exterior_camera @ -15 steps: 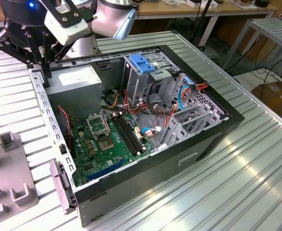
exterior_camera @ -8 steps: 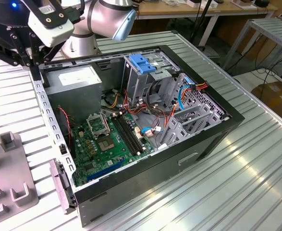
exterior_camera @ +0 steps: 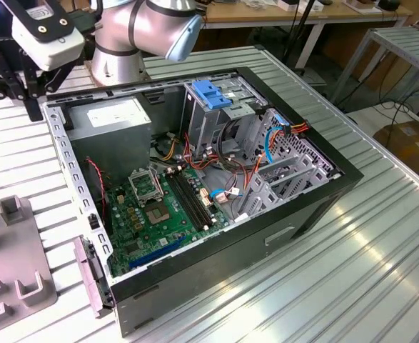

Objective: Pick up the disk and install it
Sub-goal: 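Reach for the disk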

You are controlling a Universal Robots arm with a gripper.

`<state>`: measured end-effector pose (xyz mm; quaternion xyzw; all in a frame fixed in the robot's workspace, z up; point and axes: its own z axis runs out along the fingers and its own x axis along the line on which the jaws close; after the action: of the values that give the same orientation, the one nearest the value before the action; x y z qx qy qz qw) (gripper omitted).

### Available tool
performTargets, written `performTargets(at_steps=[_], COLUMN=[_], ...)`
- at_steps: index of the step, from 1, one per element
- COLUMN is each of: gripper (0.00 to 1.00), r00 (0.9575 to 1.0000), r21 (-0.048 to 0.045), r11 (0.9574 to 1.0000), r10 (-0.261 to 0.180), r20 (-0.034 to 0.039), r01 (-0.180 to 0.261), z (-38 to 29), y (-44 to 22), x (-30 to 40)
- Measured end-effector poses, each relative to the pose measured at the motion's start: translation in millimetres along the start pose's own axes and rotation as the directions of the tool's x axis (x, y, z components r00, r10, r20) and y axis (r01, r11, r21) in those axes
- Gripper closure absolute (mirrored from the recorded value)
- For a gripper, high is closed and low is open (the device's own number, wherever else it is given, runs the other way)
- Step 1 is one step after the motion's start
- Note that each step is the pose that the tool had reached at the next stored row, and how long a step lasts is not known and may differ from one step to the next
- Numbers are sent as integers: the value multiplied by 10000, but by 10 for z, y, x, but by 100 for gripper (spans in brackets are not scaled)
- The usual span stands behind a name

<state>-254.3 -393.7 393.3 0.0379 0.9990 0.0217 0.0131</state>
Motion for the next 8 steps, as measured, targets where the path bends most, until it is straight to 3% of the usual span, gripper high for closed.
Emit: performTargets(at_steps=[3,8], gripper=[90,90], r00=[10000,10000], r21=[1,0], r11=[10000,10000], r10=[0,1], r20=[-1,0], r01=[0,-1], z=[-3,-5], y=[13,21], x=[121,231])
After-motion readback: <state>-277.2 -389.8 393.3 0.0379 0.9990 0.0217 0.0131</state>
